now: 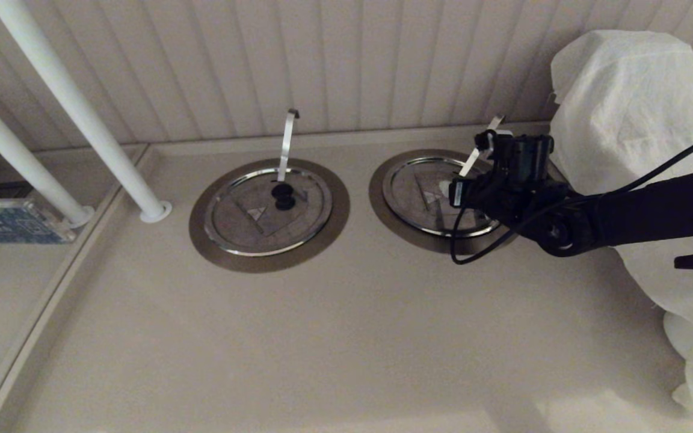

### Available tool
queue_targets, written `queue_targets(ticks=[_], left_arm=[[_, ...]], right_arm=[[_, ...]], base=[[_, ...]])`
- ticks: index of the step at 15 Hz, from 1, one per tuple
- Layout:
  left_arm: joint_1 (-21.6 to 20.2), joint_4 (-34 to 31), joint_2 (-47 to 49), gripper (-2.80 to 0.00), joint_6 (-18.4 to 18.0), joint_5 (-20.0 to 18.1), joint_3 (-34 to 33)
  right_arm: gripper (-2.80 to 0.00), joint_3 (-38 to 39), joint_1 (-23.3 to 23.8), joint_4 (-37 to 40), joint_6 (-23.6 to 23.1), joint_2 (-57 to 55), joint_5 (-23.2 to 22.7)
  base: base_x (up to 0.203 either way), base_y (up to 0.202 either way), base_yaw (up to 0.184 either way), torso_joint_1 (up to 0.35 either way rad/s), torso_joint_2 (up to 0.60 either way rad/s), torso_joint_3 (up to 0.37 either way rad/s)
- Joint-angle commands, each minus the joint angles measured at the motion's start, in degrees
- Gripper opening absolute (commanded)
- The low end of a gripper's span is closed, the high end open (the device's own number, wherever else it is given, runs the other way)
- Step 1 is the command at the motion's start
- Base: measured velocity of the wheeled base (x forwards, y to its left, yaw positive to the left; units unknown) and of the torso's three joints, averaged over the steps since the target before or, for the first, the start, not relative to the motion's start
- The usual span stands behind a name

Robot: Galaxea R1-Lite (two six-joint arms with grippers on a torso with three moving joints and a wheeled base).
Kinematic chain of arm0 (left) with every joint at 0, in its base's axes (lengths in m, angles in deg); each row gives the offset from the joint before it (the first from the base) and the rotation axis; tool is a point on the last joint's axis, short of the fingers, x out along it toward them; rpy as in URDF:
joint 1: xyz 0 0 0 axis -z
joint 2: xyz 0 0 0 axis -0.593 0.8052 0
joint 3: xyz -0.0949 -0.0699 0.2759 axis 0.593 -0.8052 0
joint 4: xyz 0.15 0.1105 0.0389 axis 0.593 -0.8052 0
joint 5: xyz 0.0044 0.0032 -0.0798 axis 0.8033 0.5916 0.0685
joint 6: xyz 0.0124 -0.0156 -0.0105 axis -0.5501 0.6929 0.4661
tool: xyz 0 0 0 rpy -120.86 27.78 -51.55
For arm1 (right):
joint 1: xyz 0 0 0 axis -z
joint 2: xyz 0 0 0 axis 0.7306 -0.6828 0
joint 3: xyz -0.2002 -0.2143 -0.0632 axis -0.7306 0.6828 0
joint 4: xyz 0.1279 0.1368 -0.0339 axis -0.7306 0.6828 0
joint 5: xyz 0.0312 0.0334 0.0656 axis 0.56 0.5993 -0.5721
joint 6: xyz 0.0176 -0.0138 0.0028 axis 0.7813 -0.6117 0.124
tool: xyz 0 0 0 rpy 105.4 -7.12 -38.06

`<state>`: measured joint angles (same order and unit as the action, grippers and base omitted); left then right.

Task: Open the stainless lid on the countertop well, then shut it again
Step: Open the lid

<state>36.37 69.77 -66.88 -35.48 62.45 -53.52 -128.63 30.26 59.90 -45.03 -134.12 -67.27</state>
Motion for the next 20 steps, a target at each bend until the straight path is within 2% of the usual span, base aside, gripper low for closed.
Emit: queue_targets(ticks=[1, 20], left_arm=[[0.00, -0.02, 0.00, -2.80, 0.01, 0.05, -0.02], [0.00, -0.02, 0.00, -2.80, 0.01, 0.05, -0.02]], right_arm=[[0.00, -0.28, -0.01, -0.35, 0.04, -0.88, 0.06], [0.00, -1.49, -0.29, -1.49, 0.39, -1.87, -0.23]], base=[[0.000, 0.000, 0.000, 0.000, 0.00, 0.000], [0.000, 0.000, 0.000, 0.000, 0.00, 0.000]])
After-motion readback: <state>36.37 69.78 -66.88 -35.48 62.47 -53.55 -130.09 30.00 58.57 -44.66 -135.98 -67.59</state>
